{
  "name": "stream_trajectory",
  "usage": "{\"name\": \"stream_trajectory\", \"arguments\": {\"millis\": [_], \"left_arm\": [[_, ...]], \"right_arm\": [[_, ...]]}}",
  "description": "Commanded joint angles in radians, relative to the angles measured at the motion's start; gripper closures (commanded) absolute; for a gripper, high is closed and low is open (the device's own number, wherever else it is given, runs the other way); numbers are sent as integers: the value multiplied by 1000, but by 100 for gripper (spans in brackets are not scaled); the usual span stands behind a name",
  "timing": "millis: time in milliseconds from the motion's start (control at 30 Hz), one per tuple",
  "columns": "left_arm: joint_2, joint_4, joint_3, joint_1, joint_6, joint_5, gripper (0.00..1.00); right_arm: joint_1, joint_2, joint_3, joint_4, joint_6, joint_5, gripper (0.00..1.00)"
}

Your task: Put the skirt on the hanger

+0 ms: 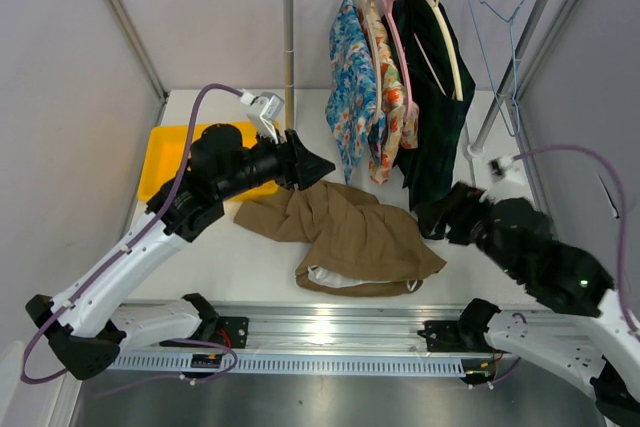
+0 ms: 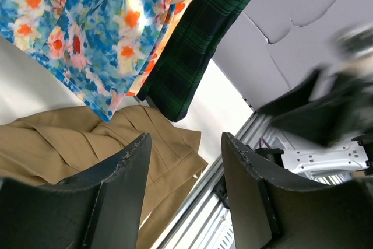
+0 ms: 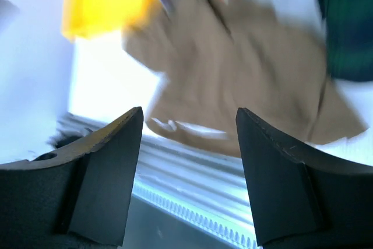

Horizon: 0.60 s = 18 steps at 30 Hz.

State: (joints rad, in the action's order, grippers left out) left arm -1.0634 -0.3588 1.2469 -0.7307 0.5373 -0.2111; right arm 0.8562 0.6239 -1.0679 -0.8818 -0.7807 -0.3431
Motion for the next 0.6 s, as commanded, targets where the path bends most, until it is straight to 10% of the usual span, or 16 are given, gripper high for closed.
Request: {"name": "stream_trajectory", "arguments": {"millis": [0,200,400,567], "left_arm": [[17,9,31,-6,-26,9,43],[49,-20,28,-7,-37,7,43],[75,-23,14,-6,-42,-16,42],[95,-34,13,-6,-56,-24,41]], "right_arm": [[1,112,-286,23,199,-242,30],[-121,417,-830,0,518,-390,27],[-736,727,-1202,-81,508,255,31],[-1055,830,-1158,26,402,687,32]]}}
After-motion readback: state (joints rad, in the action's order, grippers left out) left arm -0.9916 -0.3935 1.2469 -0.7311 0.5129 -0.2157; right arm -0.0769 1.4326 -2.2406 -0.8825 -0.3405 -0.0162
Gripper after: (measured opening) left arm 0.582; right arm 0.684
